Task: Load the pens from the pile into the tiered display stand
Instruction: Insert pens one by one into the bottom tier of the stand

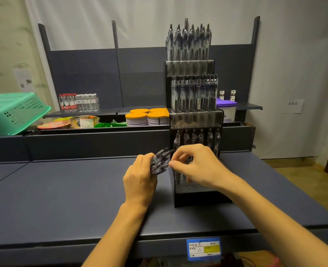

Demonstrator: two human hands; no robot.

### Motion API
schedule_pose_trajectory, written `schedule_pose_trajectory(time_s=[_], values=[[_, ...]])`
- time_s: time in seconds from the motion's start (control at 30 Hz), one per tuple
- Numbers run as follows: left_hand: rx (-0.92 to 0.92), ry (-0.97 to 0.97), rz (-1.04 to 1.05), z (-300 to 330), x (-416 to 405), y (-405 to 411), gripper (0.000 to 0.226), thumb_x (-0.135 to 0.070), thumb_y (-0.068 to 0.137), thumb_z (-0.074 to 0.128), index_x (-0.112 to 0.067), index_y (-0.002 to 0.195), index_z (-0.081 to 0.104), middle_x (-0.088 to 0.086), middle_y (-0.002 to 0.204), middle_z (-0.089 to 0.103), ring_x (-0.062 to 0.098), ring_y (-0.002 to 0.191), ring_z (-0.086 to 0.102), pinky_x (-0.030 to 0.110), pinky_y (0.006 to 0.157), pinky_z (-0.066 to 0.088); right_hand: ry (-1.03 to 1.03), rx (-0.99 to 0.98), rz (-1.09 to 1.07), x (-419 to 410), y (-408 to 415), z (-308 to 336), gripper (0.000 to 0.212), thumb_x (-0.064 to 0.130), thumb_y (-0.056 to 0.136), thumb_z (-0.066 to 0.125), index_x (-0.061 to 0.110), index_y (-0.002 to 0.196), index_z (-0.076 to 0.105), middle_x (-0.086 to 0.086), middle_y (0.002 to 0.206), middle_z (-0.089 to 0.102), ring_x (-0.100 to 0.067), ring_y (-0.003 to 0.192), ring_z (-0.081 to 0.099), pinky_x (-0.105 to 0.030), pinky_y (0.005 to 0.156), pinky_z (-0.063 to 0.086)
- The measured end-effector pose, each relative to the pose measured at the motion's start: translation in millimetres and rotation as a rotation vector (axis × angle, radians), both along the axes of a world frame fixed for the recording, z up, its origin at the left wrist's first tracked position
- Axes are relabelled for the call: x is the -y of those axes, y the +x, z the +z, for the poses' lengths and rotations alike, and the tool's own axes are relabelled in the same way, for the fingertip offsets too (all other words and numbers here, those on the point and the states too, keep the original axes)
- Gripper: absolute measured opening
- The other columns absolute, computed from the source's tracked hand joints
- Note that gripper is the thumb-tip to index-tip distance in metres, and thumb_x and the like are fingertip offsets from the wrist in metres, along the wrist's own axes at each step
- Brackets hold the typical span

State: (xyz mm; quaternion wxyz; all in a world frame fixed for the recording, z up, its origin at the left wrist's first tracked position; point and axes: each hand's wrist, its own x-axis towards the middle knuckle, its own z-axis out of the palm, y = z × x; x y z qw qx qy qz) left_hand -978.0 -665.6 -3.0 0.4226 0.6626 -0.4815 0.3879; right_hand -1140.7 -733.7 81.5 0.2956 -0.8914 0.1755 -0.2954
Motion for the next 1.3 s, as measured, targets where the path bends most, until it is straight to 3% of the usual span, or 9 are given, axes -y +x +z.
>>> schedule_pose_trajectory(time_s=[0.13, 0.23, 0.33, 0.4, 0.57, 0.73, 0.97, 1.1, 1.3], values=[[0.019, -0.025, -0.004, 1, 1, -1, 0.042, -0.002, 0.073, 0.077, -0.018, 0.1, 0.049, 0.009, 0.078, 0.061, 0.028, 0.051, 0.052, 0.03, 0.044, 0.039, -0.012, 0.036, -0.013, 1, 0, -3, 0.007, 0.025, 0.09, 0.065, 0.018, 0.09, 0.068, 0.004, 0.081, 0.067, 0.008, 0.051, 0.057, -0.014, 0.055, 0.046], [0.031, -0.03, -0.023, 0, 2, -1, 0.038, -0.006, 0.076, 0.076, -0.018, 0.1, 0.049, 0.008, 0.077, 0.062, 0.027, 0.051, 0.052, 0.03, 0.044, 0.041, 0.017, 0.089, -0.018, 2, 0, -2, 0.006, 0.023, 0.09, 0.064, 0.018, 0.088, 0.066, 0.003, 0.084, 0.066, -0.001, 0.052, 0.058, -0.021, 0.057, 0.05], [0.009, -0.026, -0.023, 0, 2, 0, 0.024, -0.013, 0.083, 0.063, -0.02, 0.1, 0.048, 0.007, 0.078, 0.061, 0.027, 0.053, 0.052, 0.033, 0.045, 0.043, 0.115, 0.231, -0.036, 3, -2, 4, 0.007, 0.017, 0.091, 0.062, 0.015, 0.084, 0.063, 0.001, 0.086, 0.064, -0.017, 0.048, 0.061, -0.022, 0.046, 0.048], [-0.001, -0.013, -0.021, 1, 2, -1, 0.019, -0.017, 0.084, 0.058, -0.02, 0.1, 0.047, 0.007, 0.078, 0.061, 0.027, 0.052, 0.051, 0.033, 0.044, 0.043, 0.154, 0.305, -0.065, 4, -3, 9, 0.009, 0.014, 0.092, 0.06, 0.014, 0.083, 0.06, 0.0, 0.085, 0.064, -0.018, 0.046, 0.062, -0.018, 0.04, 0.042], [-0.03, 0.01, -0.021, 0, 2, 0, 0.042, -0.002, 0.075, 0.073, -0.022, 0.101, 0.048, 0.008, 0.08, 0.06, 0.029, 0.052, 0.051, 0.033, 0.044, 0.041, 0.295, 0.573, -0.121, 12, -3, 18, 0.013, 0.014, 0.097, 0.052, 0.014, 0.084, 0.051, -0.017, 0.091, 0.067, -0.016, 0.041, 0.058, -0.015, 0.035, 0.035], [-0.009, 0.033, 0.004, 0, 1, 1, 0.051, 0.003, 0.07, 0.078, -0.02, 0.104, 0.047, 0.01, 0.081, 0.059, 0.029, 0.05, 0.051, 0.034, 0.041, 0.041, 0.268, 0.716, -0.236, 27, -7, 29, 0.015, 0.019, 0.1, 0.047, 0.023, 0.086, 0.048, -0.015, 0.089, 0.064, -0.015, 0.043, 0.056, -0.014, 0.035, 0.035], [-0.027, 0.046, -0.004, 0, 1, 2, 0.052, 0.005, 0.07, 0.076, -0.019, 0.105, 0.047, 0.011, 0.082, 0.059, 0.029, 0.05, 0.051, 0.032, 0.04, 0.04, 0.056, 0.693, -0.286, 29, -12, 45, 0.015, 0.02, 0.101, 0.047, 0.025, 0.086, 0.046, 0.003, 0.073, 0.056, -0.01, 0.041, 0.056, -0.016, 0.04, 0.04], [-0.016, 0.041, -0.041, 0, 0, 1, 0.051, 0.005, 0.071, 0.076, -0.018, 0.106, 0.046, 0.012, 0.083, 0.059, 0.03, 0.051, 0.053, 0.034, 0.038, 0.044, -0.008, 0.578, -0.287, 29, -5, 36, 0.006, 0.019, 0.1, 0.048, 0.016, 0.095, 0.049, 0.0, 0.071, 0.057, -0.009, 0.046, 0.057, -0.013, 0.041, 0.04], [-0.002, 0.036, -0.064, -1, 0, 2, 0.047, 0.001, 0.074, 0.073, -0.019, 0.108, 0.047, 0.01, 0.087, 0.061, 0.03, 0.054, 0.055, 0.035, 0.039, 0.047, 0.005, 0.441, -0.259, 27, 3, 31, 0.008, 0.024, 0.099, 0.051, 0.018, 0.096, 0.055, -0.003, 0.075, 0.064, -0.009, 0.047, 0.059, -0.013, 0.042, 0.043]])
